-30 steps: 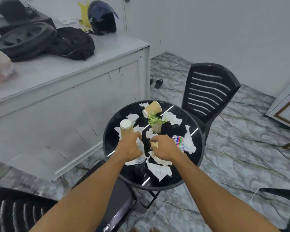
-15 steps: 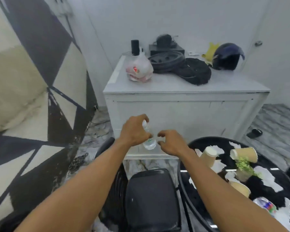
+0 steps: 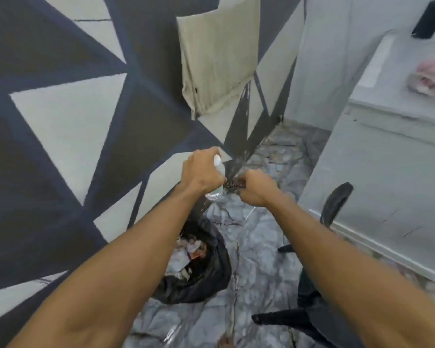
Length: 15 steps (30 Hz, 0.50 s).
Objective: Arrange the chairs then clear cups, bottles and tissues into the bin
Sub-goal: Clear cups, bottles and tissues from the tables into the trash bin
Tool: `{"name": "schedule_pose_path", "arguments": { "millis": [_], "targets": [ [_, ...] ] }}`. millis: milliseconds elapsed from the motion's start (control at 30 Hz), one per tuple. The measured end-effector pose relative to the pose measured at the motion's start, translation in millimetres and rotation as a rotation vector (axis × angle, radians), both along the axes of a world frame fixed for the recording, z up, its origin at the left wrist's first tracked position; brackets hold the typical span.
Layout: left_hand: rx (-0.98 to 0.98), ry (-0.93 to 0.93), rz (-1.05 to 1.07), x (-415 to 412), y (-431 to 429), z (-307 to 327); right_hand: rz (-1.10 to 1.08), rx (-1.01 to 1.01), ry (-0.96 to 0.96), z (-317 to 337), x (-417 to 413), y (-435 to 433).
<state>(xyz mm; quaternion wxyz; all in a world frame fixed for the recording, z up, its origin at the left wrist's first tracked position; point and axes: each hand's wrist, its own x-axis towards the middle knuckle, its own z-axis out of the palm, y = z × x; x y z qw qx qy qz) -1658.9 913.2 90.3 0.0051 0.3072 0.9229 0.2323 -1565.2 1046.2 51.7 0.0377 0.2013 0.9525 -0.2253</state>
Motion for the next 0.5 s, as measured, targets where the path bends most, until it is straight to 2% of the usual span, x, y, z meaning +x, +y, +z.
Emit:
{"name": "schedule_pose_path", "arguments": {
  "millis": [200, 367, 500],
  "targets": [
    [-0.147, -0.222, 0.192, -49, -95, -94, 0.193, -0.11, -0.157, -80, -67, -72],
    [-0.164, -0.339, 0.258, -63, -120, -154, 0.19, -0.153, -0.255, -125, -79, -82],
    [-0.178, -0.359, 0.277, -64, -124, -184, 0.173, -0.167, -0.301, -141, -80, -71]
  ]
}}
